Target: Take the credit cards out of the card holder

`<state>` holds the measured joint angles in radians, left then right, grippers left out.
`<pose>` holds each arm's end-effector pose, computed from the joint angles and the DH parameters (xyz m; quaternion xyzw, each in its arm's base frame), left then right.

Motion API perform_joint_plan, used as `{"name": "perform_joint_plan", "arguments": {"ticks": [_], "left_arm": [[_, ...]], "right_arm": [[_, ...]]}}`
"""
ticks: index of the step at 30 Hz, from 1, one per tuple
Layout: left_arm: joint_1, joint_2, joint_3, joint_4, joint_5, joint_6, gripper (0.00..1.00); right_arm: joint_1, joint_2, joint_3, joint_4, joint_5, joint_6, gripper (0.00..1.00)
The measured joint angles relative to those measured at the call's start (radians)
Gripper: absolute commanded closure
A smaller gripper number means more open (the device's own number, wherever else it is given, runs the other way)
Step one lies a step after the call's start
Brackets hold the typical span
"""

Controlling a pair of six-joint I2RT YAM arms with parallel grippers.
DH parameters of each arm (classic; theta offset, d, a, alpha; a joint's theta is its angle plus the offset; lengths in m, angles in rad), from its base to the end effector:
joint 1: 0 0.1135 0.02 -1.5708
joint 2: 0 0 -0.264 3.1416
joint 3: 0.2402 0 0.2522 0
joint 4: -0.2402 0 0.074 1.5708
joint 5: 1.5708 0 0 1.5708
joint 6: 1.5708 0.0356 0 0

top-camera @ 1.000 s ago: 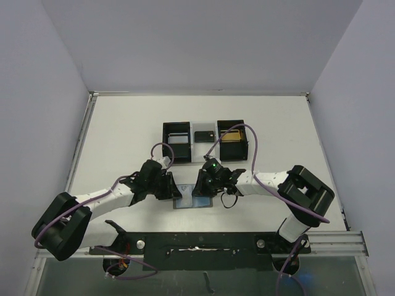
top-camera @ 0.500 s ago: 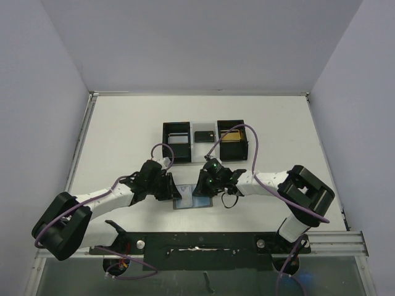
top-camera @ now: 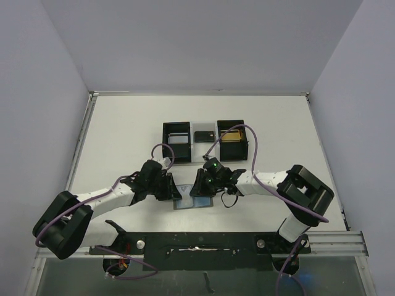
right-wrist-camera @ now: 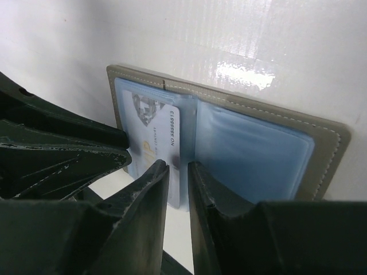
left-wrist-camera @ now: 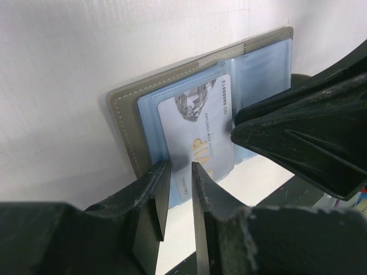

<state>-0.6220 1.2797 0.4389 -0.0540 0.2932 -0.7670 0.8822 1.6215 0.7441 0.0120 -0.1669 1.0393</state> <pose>0.1727 -0.1365 0.1396 -0.0193 0.9344 -0.3158 0.1639 0.1904 0.2407 0.1440 0.0447 0.9346 0.3270 0.1331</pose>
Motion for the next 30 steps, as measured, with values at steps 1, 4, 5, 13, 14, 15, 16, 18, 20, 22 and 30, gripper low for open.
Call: {"name": "perform_joint_plan", "arguments": {"ticks": [1,4,5,13,14,15,16,18,20,22,30], "left_arm": [[0.0,0.001,0.0,0.001,0.001,0.0,0.78],[0.0,0.001,0.0,0.002,0.001,0.0,0.78],[0.0,0.001,0.0,0.002,0.001,0.0,0.78],[0.0,0.001,0.0,0.002,0.001,0.0,0.78],[0.0,0.001,0.0,0.002,0.001,0.0,0.78],[0.0,0.001,0.0,0.001,0.0,0.0,0.78],[0.0,0.001,0.0,0.001,0.0,0.0,0.78],[0.0,0.0,0.0,0.0,-0.001,0.0,0.78],[0.0,0.0,0.0,-0.001,-0.002,0.0,0.78],[0.0,0.0,0.0,-0.001,-0.004,0.0,0.78],[0.0,0.002,0.0,0.0,-0.009,-0.001,0.79]], "right_arm": [[0.0,0.004,0.0,0.006,-0.007,0.0,0.78],[0.0,0.021,0.0,0.023,-0.027,0.0,0.79],[0.0,0.025,0.0,0.03,-0.034,0.0,0.8],[-0.005,0.029,0.0,0.042,-0.047,-0.003,0.96],[-0.006,0.029,-0.001,0.043,-0.048,-0.002,0.97],[-0.007,0.028,-0.002,0.043,-0.048,-0.002,0.98],[-0.011,0.028,-0.003,0.044,-0.05,-0.002,0.98],[-0.013,0.021,-0.009,0.047,-0.051,-0.002,0.99],[-0.018,0.011,-0.016,0.048,-0.052,-0.003,0.99],[-0.023,-0.003,-0.026,0.048,-0.056,-0.003,0.99],[-0.059,-0.035,-0.064,0.058,-0.106,-0.014,0.99]]}}
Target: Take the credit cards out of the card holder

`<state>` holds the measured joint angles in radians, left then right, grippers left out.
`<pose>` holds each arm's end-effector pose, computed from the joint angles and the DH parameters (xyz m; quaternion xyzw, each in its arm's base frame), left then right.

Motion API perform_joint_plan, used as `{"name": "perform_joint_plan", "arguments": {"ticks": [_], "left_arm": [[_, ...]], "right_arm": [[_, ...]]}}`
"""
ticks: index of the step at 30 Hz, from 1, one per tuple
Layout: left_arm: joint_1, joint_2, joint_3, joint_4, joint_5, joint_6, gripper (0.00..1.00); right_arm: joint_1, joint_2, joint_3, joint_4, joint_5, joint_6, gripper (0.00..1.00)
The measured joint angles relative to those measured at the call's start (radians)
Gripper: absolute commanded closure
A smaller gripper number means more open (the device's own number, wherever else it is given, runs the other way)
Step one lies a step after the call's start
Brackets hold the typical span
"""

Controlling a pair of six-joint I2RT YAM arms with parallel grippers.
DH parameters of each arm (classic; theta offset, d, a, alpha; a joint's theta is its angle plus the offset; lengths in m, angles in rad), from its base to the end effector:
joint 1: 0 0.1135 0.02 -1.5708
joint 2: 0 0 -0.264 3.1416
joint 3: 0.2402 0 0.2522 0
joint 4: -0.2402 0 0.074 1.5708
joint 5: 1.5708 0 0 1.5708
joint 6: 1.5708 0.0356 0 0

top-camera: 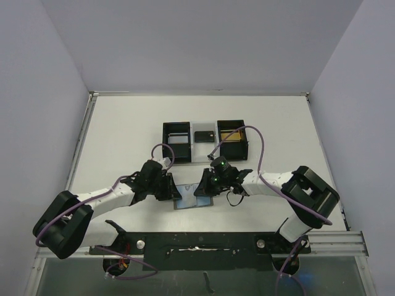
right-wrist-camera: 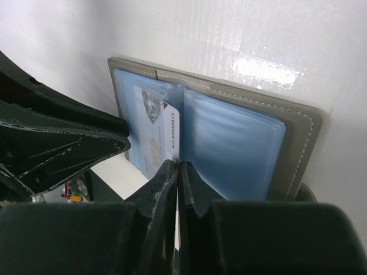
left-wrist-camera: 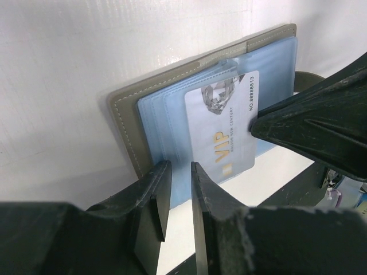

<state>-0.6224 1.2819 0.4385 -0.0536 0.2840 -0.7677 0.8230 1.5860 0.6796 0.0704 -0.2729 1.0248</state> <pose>0.1729 -0.1363 0.1390 -0.0212 0.9352 -0.3122 0.1658 0.1935 0.2227 0.1413 0.0445 0.9248 0.3605 0.1132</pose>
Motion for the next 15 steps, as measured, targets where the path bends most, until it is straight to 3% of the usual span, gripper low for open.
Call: {"name": "perform_joint_plan", "arguments": {"ticks": [15], "left_arm": [[-0.004,-0.011,-0.002,-0.008,-0.015,0.0,0.79]], "right_arm": [[-0.006,-0.003,-0.001,-0.047,0.05,-0.004,0.99]]}}
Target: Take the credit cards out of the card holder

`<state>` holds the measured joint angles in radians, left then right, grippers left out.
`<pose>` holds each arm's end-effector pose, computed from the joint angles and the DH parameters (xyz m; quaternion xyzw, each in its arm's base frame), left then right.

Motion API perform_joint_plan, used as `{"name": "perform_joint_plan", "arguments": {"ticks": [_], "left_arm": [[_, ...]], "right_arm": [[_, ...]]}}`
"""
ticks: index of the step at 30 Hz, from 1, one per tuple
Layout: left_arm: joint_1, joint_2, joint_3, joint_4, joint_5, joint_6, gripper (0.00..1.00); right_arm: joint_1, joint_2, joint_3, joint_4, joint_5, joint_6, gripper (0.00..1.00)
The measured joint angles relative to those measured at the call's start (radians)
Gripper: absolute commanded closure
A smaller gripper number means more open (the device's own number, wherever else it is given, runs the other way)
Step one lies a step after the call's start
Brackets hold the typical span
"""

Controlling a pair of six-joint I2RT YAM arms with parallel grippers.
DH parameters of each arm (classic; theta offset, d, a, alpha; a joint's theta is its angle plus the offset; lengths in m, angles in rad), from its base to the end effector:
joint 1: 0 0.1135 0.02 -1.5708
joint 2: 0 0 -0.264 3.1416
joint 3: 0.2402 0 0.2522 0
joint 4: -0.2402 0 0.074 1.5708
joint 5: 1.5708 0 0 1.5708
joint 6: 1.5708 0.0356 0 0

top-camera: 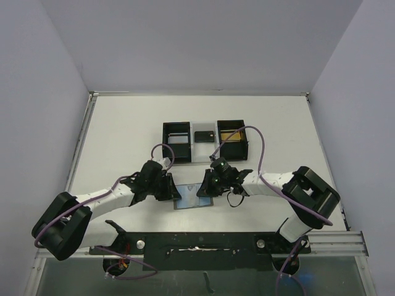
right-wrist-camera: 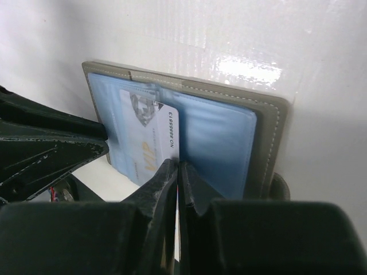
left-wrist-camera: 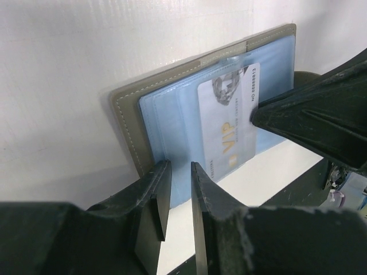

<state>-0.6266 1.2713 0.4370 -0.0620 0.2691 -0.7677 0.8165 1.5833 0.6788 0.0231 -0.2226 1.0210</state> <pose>0.1716 -0.1359 0.1400 -0.0216 0.9359 -0.3076 0.1701 0.1936 0.2175 0.1381 0.0581 0.9343 0.3304 0.1207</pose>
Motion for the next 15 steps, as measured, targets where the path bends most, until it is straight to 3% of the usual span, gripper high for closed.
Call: {"name": "perform_joint_plan", "arguments": {"ticks": [15], "left_arm": [[0.0,-0.095,0.023,-0.043,0.003,0.008,0.7]], "right_arm": [[0.002,-0.015,0.022,-0.066,0.047,-0.019,0.99]]}}
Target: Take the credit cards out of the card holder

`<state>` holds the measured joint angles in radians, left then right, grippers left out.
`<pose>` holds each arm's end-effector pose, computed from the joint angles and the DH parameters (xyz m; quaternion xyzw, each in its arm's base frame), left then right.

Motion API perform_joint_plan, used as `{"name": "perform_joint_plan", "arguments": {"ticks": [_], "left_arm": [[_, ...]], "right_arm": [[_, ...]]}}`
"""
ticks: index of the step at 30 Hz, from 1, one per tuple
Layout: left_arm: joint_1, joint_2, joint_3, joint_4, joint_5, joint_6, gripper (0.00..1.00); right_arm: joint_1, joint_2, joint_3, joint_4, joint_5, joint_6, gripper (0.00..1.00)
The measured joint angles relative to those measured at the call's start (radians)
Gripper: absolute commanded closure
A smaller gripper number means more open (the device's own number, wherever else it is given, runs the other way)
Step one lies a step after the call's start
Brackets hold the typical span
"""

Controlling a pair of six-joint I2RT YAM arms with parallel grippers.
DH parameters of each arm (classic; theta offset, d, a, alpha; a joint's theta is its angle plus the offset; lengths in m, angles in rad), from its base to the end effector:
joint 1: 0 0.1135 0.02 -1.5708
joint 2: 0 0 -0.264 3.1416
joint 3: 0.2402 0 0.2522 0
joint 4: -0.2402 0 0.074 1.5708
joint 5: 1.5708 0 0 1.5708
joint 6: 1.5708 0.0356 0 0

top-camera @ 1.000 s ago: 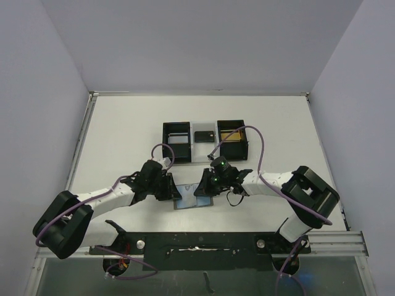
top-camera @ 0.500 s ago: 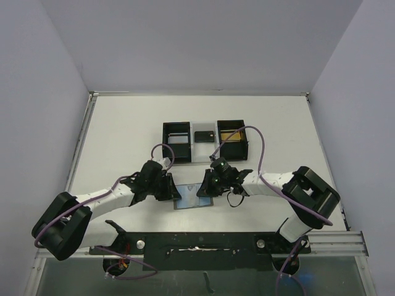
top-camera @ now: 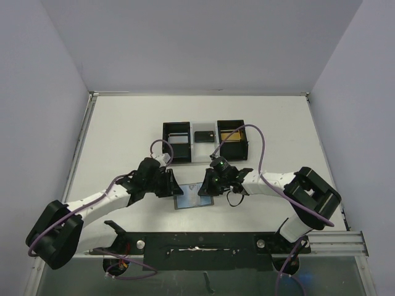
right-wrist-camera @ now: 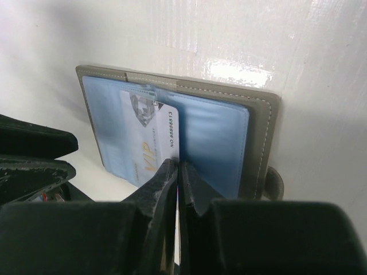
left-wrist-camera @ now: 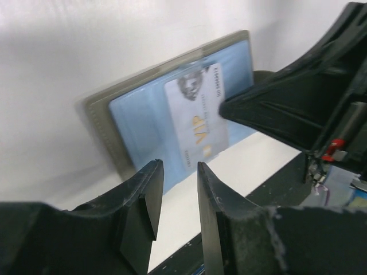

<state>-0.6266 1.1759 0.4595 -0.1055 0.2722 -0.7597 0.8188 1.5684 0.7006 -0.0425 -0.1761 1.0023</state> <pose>0.1696 -0.1346 0.1623 -0.0118 0.9234 -0.3287 0.1981 0.1938 0.2164 0.1433 0.0579 0.9409 0.3062 0.1324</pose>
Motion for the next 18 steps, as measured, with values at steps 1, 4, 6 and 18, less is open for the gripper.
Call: {"name": "perform_joint_plan", "arguments": {"ticks": [1,4,6,18], "left_arm": [[0.0,0.005,0.005,0.01,0.013,-0.001,0.7],[-0.009,0.058,0.03,0.053,0.051,-0.006,0.71],[-0.024,0.106,0.045,0.077,0.067,-0.007,0.71],[-0.093,0.249,0.099,0.041,-0.008,-0.009,0.9]], "right_arm": [[0.0,0.0,0.001,-0.001,0.0,0.0,0.99],[0.0,0.0,0.001,-0.002,0.0,0.0,0.99],[0.0,0.0,0.002,-0.004,0.0,0.0,0.99],[0.001,0.0,0.009,-0.023,0.016,-0.003,1.0]]}}
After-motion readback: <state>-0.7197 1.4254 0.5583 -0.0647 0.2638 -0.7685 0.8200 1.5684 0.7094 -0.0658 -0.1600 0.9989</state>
